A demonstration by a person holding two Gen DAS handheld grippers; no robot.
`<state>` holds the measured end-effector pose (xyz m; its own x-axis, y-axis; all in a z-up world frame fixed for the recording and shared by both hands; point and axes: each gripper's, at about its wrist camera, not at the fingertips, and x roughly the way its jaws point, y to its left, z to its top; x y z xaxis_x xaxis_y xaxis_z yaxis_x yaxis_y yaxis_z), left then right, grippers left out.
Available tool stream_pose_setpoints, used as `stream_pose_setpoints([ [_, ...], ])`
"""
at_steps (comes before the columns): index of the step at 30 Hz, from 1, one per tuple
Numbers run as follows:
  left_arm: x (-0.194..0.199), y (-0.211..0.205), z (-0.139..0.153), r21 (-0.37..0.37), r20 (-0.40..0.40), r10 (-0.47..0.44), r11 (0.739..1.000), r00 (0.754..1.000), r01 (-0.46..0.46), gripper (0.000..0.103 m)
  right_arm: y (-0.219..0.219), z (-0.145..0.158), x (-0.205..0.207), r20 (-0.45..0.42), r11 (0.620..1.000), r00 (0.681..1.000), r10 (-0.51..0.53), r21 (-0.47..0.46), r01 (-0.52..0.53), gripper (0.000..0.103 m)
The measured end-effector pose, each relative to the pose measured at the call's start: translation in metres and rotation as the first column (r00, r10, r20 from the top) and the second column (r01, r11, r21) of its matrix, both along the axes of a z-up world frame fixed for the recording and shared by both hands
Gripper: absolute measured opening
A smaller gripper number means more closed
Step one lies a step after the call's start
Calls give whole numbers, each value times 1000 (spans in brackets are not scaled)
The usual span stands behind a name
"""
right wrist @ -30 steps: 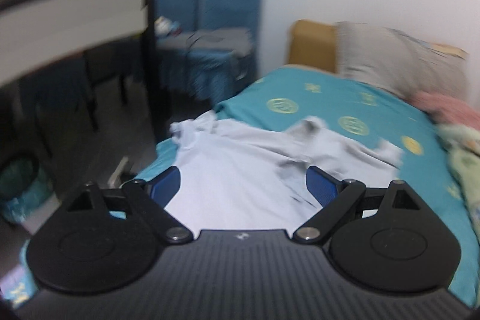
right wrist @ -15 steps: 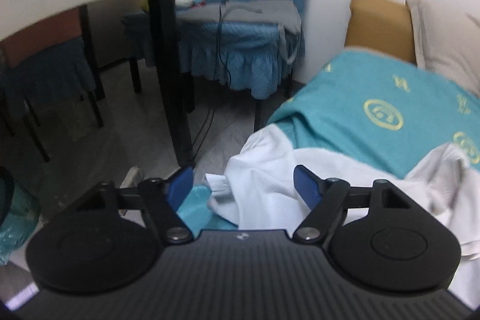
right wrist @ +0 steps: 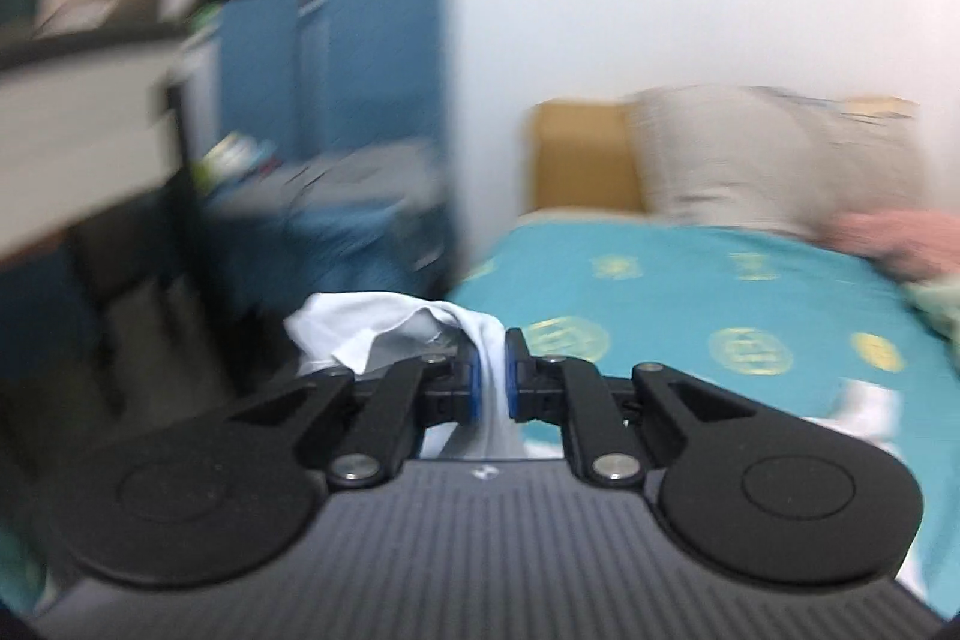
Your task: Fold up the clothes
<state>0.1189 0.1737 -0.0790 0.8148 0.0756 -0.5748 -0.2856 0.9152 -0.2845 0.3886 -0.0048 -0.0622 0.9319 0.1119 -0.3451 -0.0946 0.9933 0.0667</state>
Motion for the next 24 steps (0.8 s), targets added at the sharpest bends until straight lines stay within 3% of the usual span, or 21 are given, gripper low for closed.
stream_pose_setpoints([
  [3, 2, -10, -1, 16, -7, -32, 999, 999, 32, 102, -57, -6, -17, -6, 978, 982, -187, 90, 187, 11],
  [5, 5, -17, -3, 33, -17, -55, 998, 998, 56, 102, -93, -22, -22, -62, 952, 960, -273, 127, 279, 12],
  [9, 11, -31, -11, 60, -48, -111, 992, 993, 114, 102, -151, -64, -32, -226, 907, 914, -336, 185, 379, 14],
  [11, 15, -39, -15, 76, -62, -135, 987, 989, 139, 102, -167, -77, -38, -274, 906, 910, -312, 203, 371, 16],
  [13, 17, -49, -20, 102, -78, -155, 981, 985, 163, 102, -170, -79, -43, -270, 926, 925, -267, 194, 323, 35],
  [14, 19, -54, -22, 118, -88, -167, 977, 982, 177, 102, -168, -78, -46, -263, 936, 935, -237, 196, 292, 60],
  [15, 20, -60, -24, 134, -98, -178, 973, 979, 190, 102, -166, -76, -49, -254, 945, 946, -203, 202, 257, 78],
  [20, 20, -80, -29, 199, -108, -236, 947, 966, 254, 102, -147, -47, -67, -233, 972, 966, -109, 179, 153, 79],
  [24, 12, -93, -26, 244, -108, -311, 913, 944, 328, 99, -141, -13, -115, -203, 978, 978, -42, 191, 81, 79],
])
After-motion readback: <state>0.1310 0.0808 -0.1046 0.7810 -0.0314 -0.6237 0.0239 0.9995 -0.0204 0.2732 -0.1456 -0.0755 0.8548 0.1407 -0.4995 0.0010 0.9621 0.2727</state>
